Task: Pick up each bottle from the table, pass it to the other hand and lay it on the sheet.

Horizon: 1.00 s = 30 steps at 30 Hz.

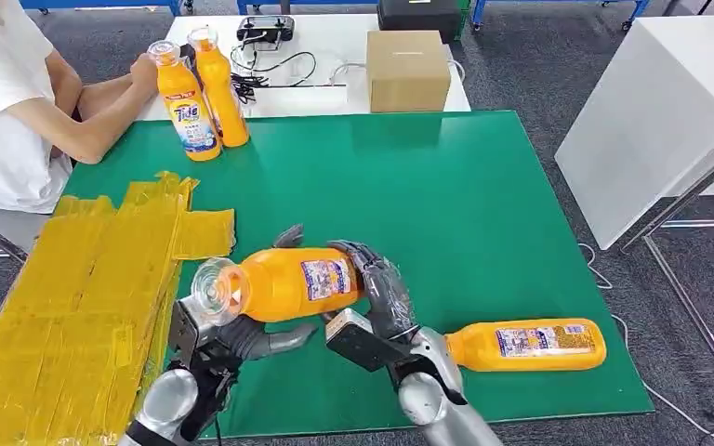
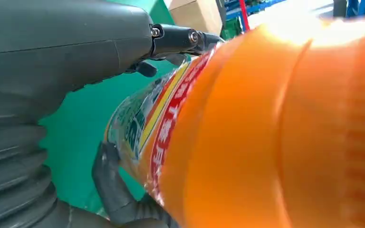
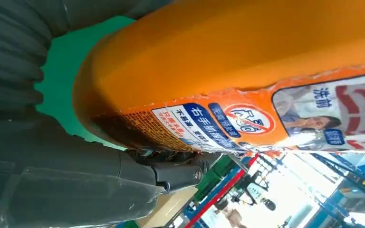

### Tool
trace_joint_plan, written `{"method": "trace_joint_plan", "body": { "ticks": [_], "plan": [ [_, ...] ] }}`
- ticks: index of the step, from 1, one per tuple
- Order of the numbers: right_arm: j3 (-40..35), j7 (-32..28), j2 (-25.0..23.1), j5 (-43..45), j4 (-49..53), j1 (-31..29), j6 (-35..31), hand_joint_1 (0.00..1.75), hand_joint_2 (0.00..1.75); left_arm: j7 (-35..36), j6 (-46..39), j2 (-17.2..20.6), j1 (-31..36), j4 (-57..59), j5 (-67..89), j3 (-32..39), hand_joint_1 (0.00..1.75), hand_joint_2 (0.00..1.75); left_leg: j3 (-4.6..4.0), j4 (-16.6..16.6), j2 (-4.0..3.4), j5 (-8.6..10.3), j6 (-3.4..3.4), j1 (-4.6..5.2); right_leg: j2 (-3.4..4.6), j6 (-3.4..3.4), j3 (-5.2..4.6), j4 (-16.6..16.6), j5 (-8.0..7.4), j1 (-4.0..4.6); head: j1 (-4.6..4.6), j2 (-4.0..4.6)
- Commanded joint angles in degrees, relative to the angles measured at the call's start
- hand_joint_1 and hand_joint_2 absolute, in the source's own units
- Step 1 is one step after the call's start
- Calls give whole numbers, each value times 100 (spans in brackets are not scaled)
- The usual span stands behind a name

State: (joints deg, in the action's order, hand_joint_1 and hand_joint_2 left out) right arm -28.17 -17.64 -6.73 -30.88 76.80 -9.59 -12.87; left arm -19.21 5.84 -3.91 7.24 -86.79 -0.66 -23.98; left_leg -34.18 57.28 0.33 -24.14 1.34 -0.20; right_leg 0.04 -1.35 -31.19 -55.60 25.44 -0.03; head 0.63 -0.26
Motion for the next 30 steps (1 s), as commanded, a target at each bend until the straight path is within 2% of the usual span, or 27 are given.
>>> {"method": "trace_joint_plan", "body": {
  "ticks": [1, 16, 18, 21, 30],
  "plan": [
    [-260, 78, 248, -85, -548, -416, 137, 175, 175, -30, -30, -333, 26, 266, -872, 482, 0, 175, 21, -7, -10, -6, -4, -3, 7, -3, 21, 12, 1, 2, -2, 0],
    [-300, 96, 226, 26, -617, -414, 278, 175, 175, -90, -238, -423, -7, 211, -1220, 599, 0, 175, 14, -6, -1, -3, -3, -3, -1, -2, 15, 10, 1, 2, 0, 0],
    [-347, -23, 142, 1008, -806, -423, 1175, 175, 175, -241, -547, -472, 23, 120, -1478, 638, 0, 175, 23, -7, -2, -5, -4, -4, -1, -2, 25, 14, 3, 4, 0, 0],
    [-526, -81, 104, 1228, -1022, -461, 1340, 175, 175, -272, -656, -470, 88, 154, -1569, 574, 0, 175, 22, -5, -1, -6, -5, -6, -3, -1, 26, 12, 4, 6, 0, 0],
    [-696, -20, 114, 1302, -1127, -529, 1274, 175, 175, -343, -811, -464, 108, 174, -1565, 459, 0, 175, 24, -6, 2, -7, -5, -7, -6, -2, 28, 14, 5, 6, -2, 0]
  ]
}}
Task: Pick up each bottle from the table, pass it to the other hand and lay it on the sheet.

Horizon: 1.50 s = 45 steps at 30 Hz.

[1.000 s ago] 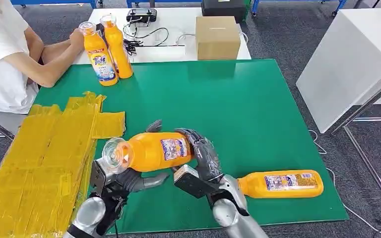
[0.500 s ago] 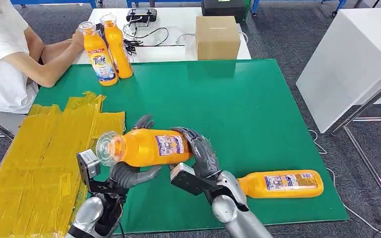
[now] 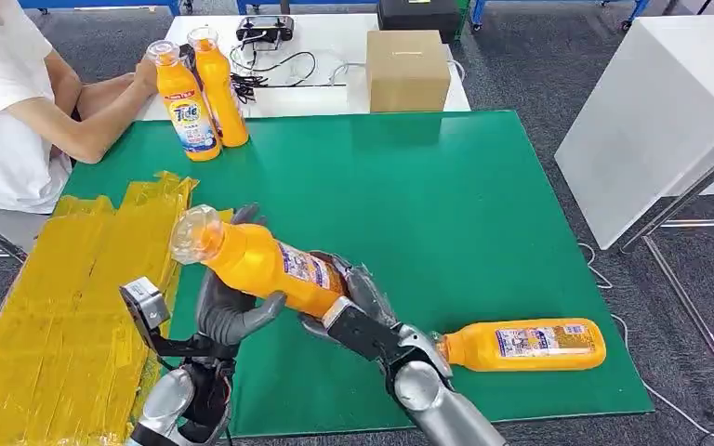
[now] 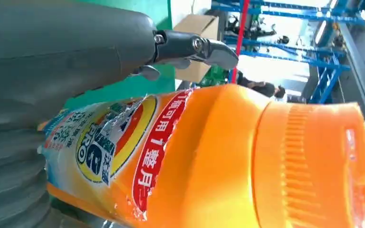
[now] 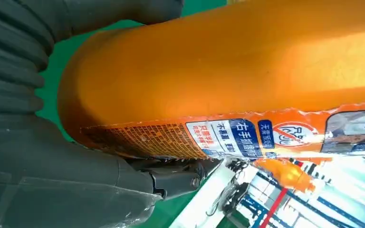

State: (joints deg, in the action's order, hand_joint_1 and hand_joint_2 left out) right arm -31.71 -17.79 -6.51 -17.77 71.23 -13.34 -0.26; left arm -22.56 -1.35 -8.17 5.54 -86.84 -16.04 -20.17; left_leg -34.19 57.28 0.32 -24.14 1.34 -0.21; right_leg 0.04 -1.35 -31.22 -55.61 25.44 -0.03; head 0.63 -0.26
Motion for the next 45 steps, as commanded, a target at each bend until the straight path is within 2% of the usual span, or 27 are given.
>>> {"method": "trace_joint_plan", "body": {
  "ticks": [1, 12, 13, 14, 32, 33, 34, 40, 41, 42, 45],
  "plan": [
    [-359, -5, 88, -10, -612, -164, 17, 175, 175, -9, -94, -32, 282, 175, -27, 66, 0, 175, 17, -6, 4, -4, -4, -3, -6, -2, 22, 11, 4, 3, 0, 0],
    [-742, 106, -103, -178, -1135, -320, -83, 175, 175, -93, -250, -68, 400, 205, -17, -24, 2, 175, 27, -6, -3, -7, -7, -7, -2, 0, 30, 12, 5, 7, 2, 0],
    [-742, 106, -103, -178, -1135, -320, -83, 175, 175, -93, -250, -68, 400, 205, -17, -24, 152, 175, 14, -4, 3, -3, -4, -3, -7, -1, 16, 7, 4, 3, -2, 0],
    [-742, 106, -103, -178, -1135, -320, -83, 175, 175, -93, -250, -68, 400, 205, -17, -24, 175, 175, 19, -5, 3, -5, -6, -6, -8, -1, 23, 10, 5, 5, 0, 0],
    [-652, 35, -11, -27, -896, -377, -279, 175, 175, -179, -174, 11, 461, 279, -33, -50, 175, 175, 10, -3, 7, -1, -3, -1, -10, -1, 11, 5, 4, 1, 0, 0],
    [-594, -11, 12, -7, -776, -339, -352, 164, 175, -242, -215, 28, 478, 264, 24, -32, 175, 175, 18, -4, 9, -4, -5, -4, -14, -2, 22, 8, 7, 4, -2, 0],
    [-562, -29, 36, -8, -683, -311, -395, 73, 175, -284, -285, 41, 490, 252, 106, -17, 175, 175, 8, -3, 9, -1, -3, -1, -12, -2, 11, 5, 4, 1, 0, 0],
    [-553, -26, 57, -7, -672, -315, -391, 73, 175, -282, -282, 51, 497, 247, 102, -7, 175, 175, 15, -4, 6, -3, -4, -3, -10, -2, 18, 8, 4, 3, 0, 0],
    [-543, -53, 74, -39, -557, -259, -459, 0, 175, -325, -420, 55, 490, 231, 233, -4, 175, 175, 21, -4, 7, -6, -5, -5, -11, -2, 26, 11, 6, 5, 0, 0],
    [-510, -75, 90, -63, -480, -217, -549, 0, 175, -403, -645, 73, 496, 222, 473, -16, 175, 175, 18, -3, 5, -5, -4, -3, -10, -2, 20, 7, 6, 2, -2, 0],
    [-203, -165, 383, 98, 259, 260, -564, 0, 175, -949, -2730, 243, 488, 198, 2925, -66, 175, 175, 15, -6, 13, -1, -4, -1, -18, -2, 19, 9, 6, 1, -4, 0]
  ]
}}
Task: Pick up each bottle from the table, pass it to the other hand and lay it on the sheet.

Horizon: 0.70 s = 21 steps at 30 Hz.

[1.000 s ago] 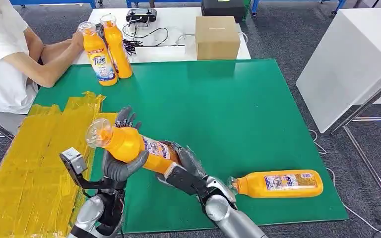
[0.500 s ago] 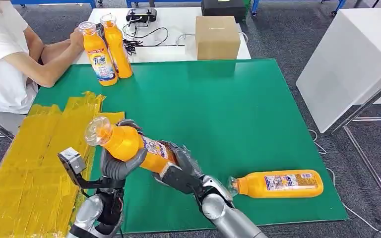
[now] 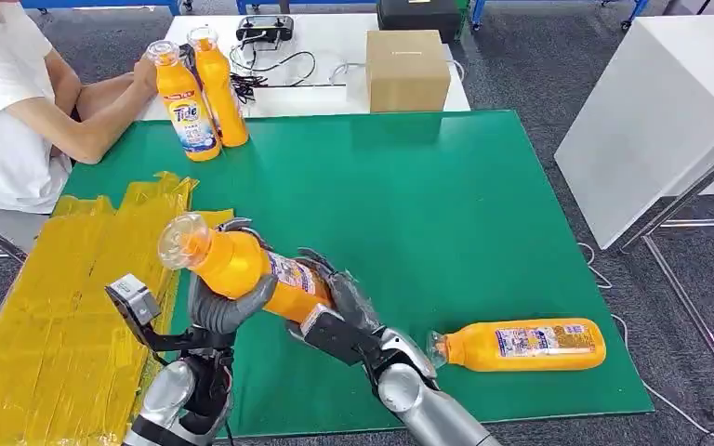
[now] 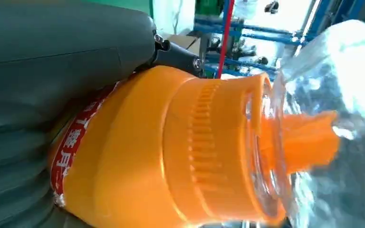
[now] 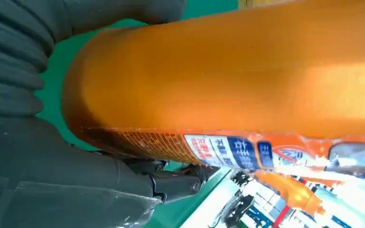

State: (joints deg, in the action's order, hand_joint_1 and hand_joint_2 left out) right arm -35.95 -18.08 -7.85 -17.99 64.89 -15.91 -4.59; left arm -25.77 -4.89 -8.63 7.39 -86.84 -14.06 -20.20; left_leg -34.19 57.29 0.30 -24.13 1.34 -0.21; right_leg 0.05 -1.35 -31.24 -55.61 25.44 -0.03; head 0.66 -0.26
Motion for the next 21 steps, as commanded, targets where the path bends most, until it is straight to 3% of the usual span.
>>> {"method": "trace_joint_plan", "body": {
  "ticks": [1, 3, 4, 6, 9, 12, 13, 14, 15, 16, 17, 21],
  "plan": [
    [332, -203, 615, 207, 1117, 678, -76, 0, 175, -618, -2832, 350, 288, 203, 3330, -42, 175, 175, 9, -5, 17, 0, -2, -1, -19, -2, 15, 8, 5, 1, -2, 0],
    [642, -354, 768, 365, 1595, 1056, 12, 0, 175, -243, -3013, 618, 263, 188, 4337, -57, 175, 175, 13, -9, 26, 0, -2, 2, -26, -3, 20, 10, 8, -2, -4, 0],
    [780, -412, 827, 424, 1782, 1215, 56, 0, 0, -12, -3106, 715, 253, 209, 4940, -42, 175, 175, 24, -12, 27, -5, -3, -1, -28, -3, 35, 16, 11, 1, -2, 0],
    [1106, -571, 906, 571, 2219, 1588, 176, 0, 0, 597, -3255, 923, 235, 353, 6548, 39, 175, 175, 16, -10, 30, -2, -2, 1, -28, -3, 26, 12, 9, -1, -2, 0],
    [1358, -635, 925, 609, 2467, 1836, 312, 0, 0, 709, -3206, 1025, 196, 398, 6837, 69, 175, 175, 13, -9, 28, -2, -2, 3, -22, -2, 20, 9, 9, -3, -2, 0],
    [1859, -715, 840, 866, 2759, 2237, 370, 0, 0, 1536, -2982, 1302, 182, 544, 8227, 92, 175, 175, 6, -8, 16, -4, -3, 1, -10, -1, 11, 7, 6, 0, -4, 0],
    [2011, -734, 826, 941, 2841, 2327, 407, 0, 0, 2429, -2843, 1381, 215, 726, 9581, 252, 175, 175, 19, -13, 21, -6, -6, 1, -18, 0, 26, 13, 11, 0, -2, 0],
    [2124, -745, 829, 993, 2916, 2392, 477, 0, 0, 2831, -2758, 1496, 313, 992, 10208, 300, 175, 175, 13, -13, 19, -3, -5, 3, -16, 0, 16, 10, 8, -3, -2, 0],
    [2243, -745, 789, 1028, 2951, 2406, 538, 0, 0, 4113, -2178, 2245, 720, 1324, 10406, -516, 175, 175, 6, -9, 14, -1, -3, 2, -13, 0, 9, 7, 6, -2, -2, 0],
    [2319, -744, 766, 1038, 2976, 2392, 567, 0, 0, 4429, -1981, 2389, 931, 1701, 10406, -779, 175, 175, 14, -14, 21, 0, -8, 2, -19, 3, 17, 8, 7, -2, -2, 0],
    [2408, -745, 709, 1024, 3002, 2346, 645, 0, 0, 4589, -1795, 2474, 1236, 2294, 10406, -940, 175, 175, 21, -16, 29, -1, -11, -1, -27, 4, 28, 11, 10, 1, -2, 0],
    [2533, -720, 589, 943, 3067, 2238, 720, 0, 0, 3939, -1609, 2202, 1898, 3917, 10406, -265, 175, 175, 15, -14, 12, 8, -12, 0, -15, 5, 10, 7, 1, 2, -4, 0]
  ]
}}
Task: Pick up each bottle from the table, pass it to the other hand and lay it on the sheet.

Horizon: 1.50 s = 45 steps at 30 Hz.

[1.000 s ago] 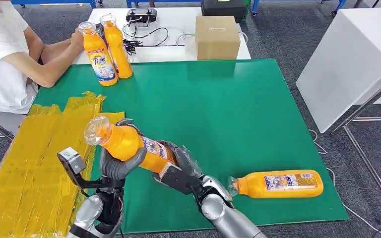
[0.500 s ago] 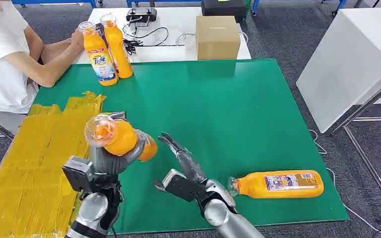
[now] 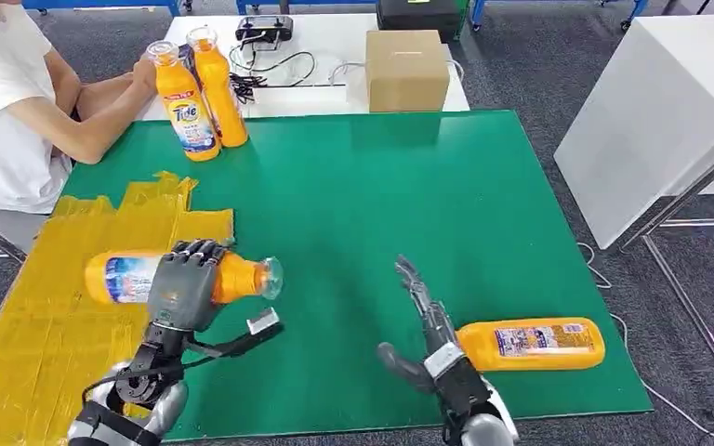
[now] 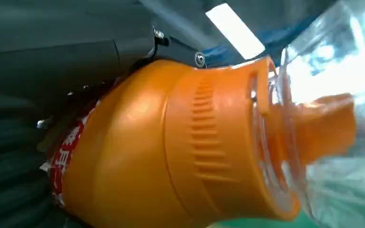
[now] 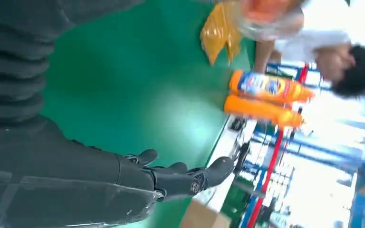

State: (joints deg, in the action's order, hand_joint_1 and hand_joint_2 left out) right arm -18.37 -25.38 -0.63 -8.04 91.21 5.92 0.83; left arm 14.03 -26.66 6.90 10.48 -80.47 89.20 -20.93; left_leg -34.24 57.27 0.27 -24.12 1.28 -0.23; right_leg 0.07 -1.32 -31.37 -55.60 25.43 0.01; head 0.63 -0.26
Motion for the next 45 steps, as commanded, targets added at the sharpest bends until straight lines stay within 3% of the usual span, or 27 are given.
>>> {"method": "trace_joint_plan", "body": {
  "ticks": [1, 9, 10, 15, 16, 17, 18, 23, 32, 39, 41, 42, 45],
  "plan": [
    [770, 12, -138, -57, 431, 37, 183, 0, 0, -51, 601, 646, 1634, 3358, 80, -147, 175, 175, 11, -8, 16, 10, -10, 3, -19, 1, 16, 2, 2, -2, 0, 0],
    [764, 13, -146, -57, 402, 42, 186, 0, 0, -33, 759, 598, 1631, 3356, 80, -150, 175, 175, 9, -2, 5, 6, -15, -11, -5, -2, 21, 1, 4, 11, 2, 0],
    [760, 13, -151, -65, 392, 20, 191, 0, 175, -43, 895, 577, 1682, 3447, 80, -53, 175, 175, 8, -3, 2, 6, -15, -9, -3, -2, 18, 0, 3, 9, 0, 0],
    [693, 46, -182, -163, 322, -46, 167, 0, 175, -51, 732, 320, 2034, 4355, -67, 430, 175, 175, 2, -1, 9, 9, -17, -8, -9, 0, 13, 0, 1, 9, 0, 0],
    [687, 54, -184, -177, 316, -45, 154, 0, 175, -202, 658, 255, 2033, 4403, -266, 570, 159, 175, 8, -3, 8, 8, -18, -8, -8, 0, 18, 1, 2, 9, 0, 0],
    [673, 63, -180, -188, 303, -42, 138, 0, 175, -445, 544, 150, 2049, 4540, -489, 736, 45, 175, 6, -4, 10, 10, -17, -6, -8, 0, 17, 0, 1, 7, 2, 0],
    [664, 66, -171, -189, 289, -44, 132, 0, 175, -542, 474, 91, 2035, 4596, -524, 791, 0, 175, 17, -6, 6, 8, -19, -8, -6, 0, 27, 3, 0, 9, 2, 0],
    [620, 80, -145, -220, 188, -129, 59, 0, 175, -1496, 201, -265, 1723, 4201, -1611, 1208, 0, 175, 29, -9, 15, 12, -19, -9, -17, 0, 36, 7, 0, 11, 0, 0],
    [562, 84, -99, -210, 263, -10, 0, 0, 175, -2830, 525, -613, 994, 2716, -4040, 1511, 0, 175, 27, -5, 6, 4, -22, -9, -1, -5, 41, 5, 5, 11, 2, 0],
    [568, 84, -92, -210, 263, -12, -1, 0, 175, -2827, 530, -617, 995, 2701, -4035, 1498, 0, 175, 5, -1, 15, 11, -23, -3, -6, -1, 16, -4, 2, -2, 0, 0],
    [584, 72, -89, -213, 270, -2, -37, 0, 175, -3216, 521, -698, 866, 2415, -4578, 1606, 0, 175, 6, -2, 16, 11, -24, -4, -8, -1, 16, -2, 1, 0, 0, 0],
    [594, 60, -77, -215, 280, 14, -77, 0, 175, -3444, 388, -741, 751, 2188, -4829, 1621, 0, 0, 14, -3, 16, 8, -25, -6, -9, -1, 26, 2, 4, 2, 0, 0],
    [589, -29, -12, -298, 408, 100, -276, 0, 175, -4345, -72, -1026, 172, 874, -5907, 1686, 0, 0, 10, -2, 12, 5, -23, -4, -5, -3, 22, 1, 5, 4, 0, 0]
  ]
}}
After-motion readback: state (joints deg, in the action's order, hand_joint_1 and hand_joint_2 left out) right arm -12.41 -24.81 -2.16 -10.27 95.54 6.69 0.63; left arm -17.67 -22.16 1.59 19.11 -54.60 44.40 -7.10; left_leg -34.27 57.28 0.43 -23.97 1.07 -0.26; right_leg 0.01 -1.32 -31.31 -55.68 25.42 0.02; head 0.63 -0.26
